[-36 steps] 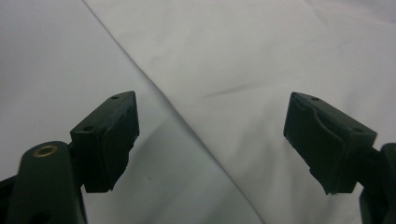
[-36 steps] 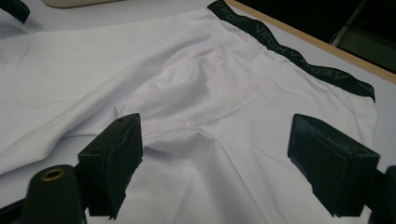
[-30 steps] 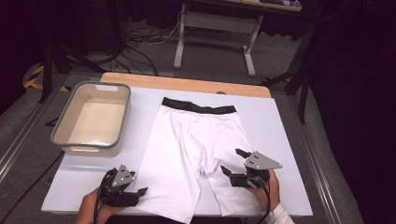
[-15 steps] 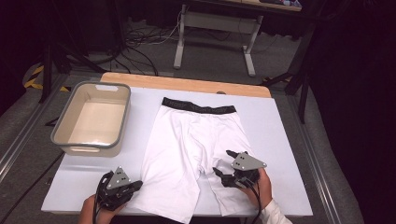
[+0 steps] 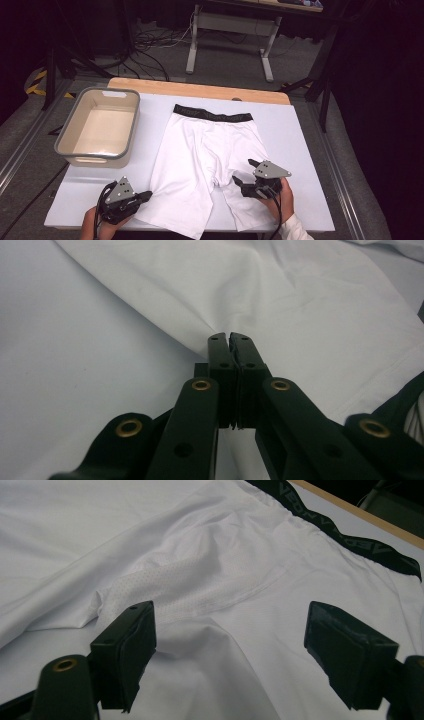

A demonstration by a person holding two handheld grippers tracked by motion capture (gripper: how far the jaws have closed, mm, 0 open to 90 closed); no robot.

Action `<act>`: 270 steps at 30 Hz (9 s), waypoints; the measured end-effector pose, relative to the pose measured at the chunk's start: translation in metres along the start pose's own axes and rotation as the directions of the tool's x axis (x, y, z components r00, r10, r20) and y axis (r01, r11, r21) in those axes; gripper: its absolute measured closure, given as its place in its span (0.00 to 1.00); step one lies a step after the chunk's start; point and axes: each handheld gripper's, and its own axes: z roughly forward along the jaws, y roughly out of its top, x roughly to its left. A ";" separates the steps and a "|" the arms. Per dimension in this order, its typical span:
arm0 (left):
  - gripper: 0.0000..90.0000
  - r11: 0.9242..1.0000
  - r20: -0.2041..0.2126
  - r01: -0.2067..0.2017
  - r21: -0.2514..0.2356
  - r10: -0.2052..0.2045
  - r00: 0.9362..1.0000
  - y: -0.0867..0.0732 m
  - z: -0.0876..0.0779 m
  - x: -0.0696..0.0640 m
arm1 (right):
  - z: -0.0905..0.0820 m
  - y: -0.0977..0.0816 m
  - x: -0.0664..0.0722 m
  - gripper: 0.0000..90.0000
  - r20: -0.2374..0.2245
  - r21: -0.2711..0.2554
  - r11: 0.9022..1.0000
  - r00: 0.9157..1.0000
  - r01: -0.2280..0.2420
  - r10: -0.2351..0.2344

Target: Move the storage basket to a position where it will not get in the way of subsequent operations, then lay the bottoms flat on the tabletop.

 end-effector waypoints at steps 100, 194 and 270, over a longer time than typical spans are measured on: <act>0.98 0.996 0.138 -0.081 -0.038 0.085 0.987 0.006 0.003 0.007 | 0.233 0.159 0.047 1.00 -0.151 0.235 0.961 0.971 -0.150 0.188; 0.38 0.922 0.170 -0.382 -0.069 0.388 0.906 0.068 0.077 -0.060 | -0.033 -0.024 -0.031 0.53 0.051 0.068 0.960 0.962 -0.270 0.267; 0.49 0.953 0.198 -0.301 0.042 0.287 0.937 0.112 0.157 -0.040 | -0.090 -0.072 -0.024 0.44 0.225 0.134 0.944 0.937 -0.301 0.267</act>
